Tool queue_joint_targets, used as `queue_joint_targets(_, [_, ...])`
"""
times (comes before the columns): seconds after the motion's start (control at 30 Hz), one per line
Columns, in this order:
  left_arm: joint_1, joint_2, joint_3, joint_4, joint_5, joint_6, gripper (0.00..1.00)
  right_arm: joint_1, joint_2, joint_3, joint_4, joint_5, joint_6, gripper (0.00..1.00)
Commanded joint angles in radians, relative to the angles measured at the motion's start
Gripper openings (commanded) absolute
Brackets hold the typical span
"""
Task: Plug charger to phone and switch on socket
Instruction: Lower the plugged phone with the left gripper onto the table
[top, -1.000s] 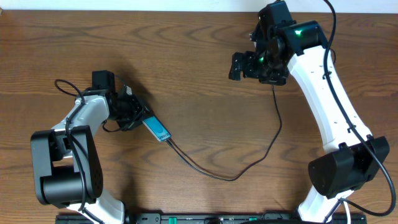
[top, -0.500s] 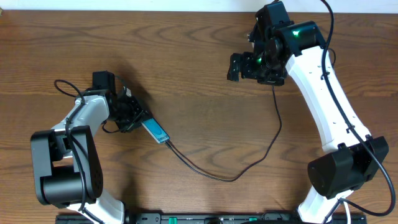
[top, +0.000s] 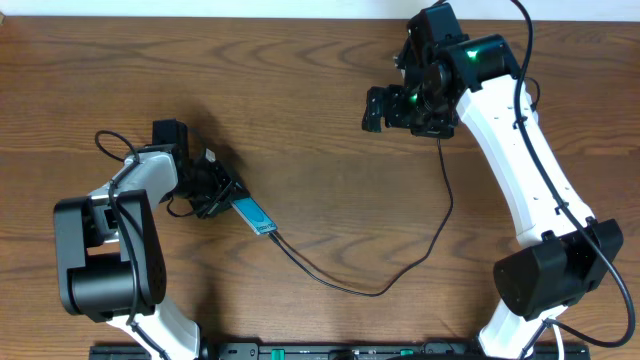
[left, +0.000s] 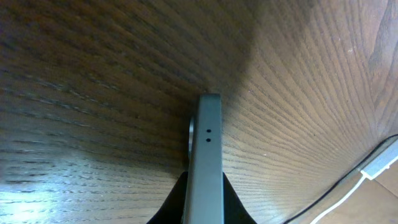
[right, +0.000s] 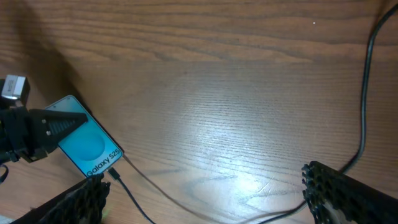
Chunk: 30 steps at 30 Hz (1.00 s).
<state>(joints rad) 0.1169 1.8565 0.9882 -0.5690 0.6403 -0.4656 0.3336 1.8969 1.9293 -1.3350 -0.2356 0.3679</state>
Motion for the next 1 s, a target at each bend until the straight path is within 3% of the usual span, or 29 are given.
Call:
queue_joint_targets(0.0, [0.001,0.041,-0.005,0.002,-0.004,0.024,0.07,0.009,-0.028,0.006,-0.001,-0.006,0.013,0.99])
queue_joint_targets(0.27, [0.001,0.041,-0.005,0.001,-0.005,0.024,0.08,0.009,-0.028,0.006,0.0,-0.006,0.013,0.99])
queue_joint_targets(0.5, [0.001,0.041,-0.005,-0.012,-0.005,0.024,0.22,0.009,-0.028,0.006,0.0,-0.006,0.013,0.99])
queue_joint_targets(0.97, [0.001,0.041,-0.005,-0.054,-0.005,0.028,0.28,0.009,-0.028,0.006,0.003,-0.006,0.013,0.99])
